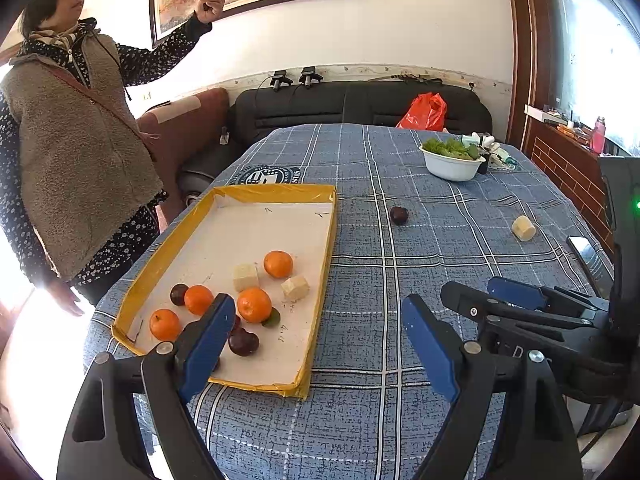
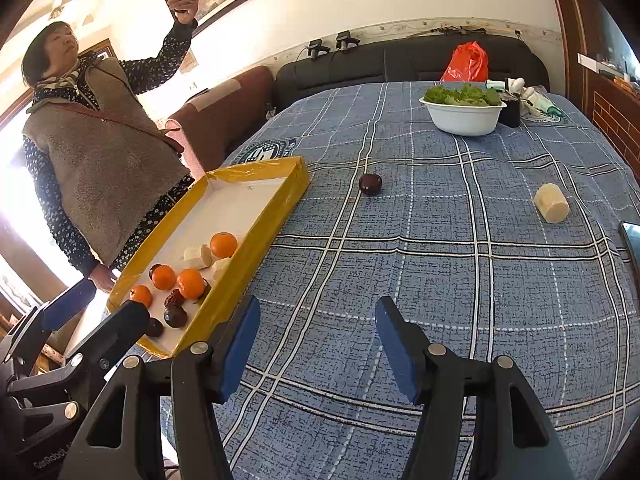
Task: Organize fruits
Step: 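Withdraw both open tools from the tray toward the remaining items, then grasp a round beige bread slice with the right tool while the left grasps a dark plum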
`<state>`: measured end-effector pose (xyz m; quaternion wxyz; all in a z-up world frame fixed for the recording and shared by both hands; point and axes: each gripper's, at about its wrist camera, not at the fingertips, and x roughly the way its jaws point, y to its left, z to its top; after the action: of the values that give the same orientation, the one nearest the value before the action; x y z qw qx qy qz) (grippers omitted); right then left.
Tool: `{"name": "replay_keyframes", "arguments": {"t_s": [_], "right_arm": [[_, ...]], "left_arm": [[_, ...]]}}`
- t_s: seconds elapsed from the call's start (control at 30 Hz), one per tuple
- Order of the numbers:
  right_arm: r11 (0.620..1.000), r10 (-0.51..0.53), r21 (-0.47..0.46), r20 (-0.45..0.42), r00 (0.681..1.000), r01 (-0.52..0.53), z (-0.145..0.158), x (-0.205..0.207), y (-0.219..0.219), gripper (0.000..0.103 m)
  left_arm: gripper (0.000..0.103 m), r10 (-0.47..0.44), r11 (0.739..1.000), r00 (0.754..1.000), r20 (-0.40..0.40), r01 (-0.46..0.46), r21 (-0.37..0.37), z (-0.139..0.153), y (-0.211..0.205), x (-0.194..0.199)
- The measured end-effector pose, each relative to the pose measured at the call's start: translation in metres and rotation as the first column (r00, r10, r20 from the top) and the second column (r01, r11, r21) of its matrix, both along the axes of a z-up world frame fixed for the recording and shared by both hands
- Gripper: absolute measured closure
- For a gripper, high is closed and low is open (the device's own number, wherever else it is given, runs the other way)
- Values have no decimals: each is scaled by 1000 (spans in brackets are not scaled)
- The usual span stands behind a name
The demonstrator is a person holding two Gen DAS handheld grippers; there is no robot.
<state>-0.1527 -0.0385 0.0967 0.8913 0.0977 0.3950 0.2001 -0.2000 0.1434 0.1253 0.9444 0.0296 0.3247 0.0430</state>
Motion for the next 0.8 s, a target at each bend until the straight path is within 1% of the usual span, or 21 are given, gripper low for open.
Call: {"name": "replay_keyframes", "arguments": {"t_s": [0.43, 0.6, 0.67, 0.73, 0.8], "right_arm": [[1000, -17, 11, -32, 999, 17, -12, 9, -10, 38], [999, -30, 15, -37, 999, 30, -15, 12, -19, 38], [999, -46, 14, -32, 998, 46, -13, 12, -28, 38], [997, -72, 9, -20, 997, 72, -9, 13, -42, 38], [992, -130, -8, -1, 992, 130, -3, 13, -68, 38]], "left_arm": [[18, -16, 1000, 999, -37, 17, 15, -11, -11, 11], [18, -27, 999, 998, -54, 28, 15, -15, -15, 16], [18, -48, 999, 996, -76, 48, -10, -16, -14, 21], [18, -84, 995, 991, -104, 79, -58, -14, -11, 31], [18, -91, 991, 990, -109, 80, -106, -7, -4, 42]]}}
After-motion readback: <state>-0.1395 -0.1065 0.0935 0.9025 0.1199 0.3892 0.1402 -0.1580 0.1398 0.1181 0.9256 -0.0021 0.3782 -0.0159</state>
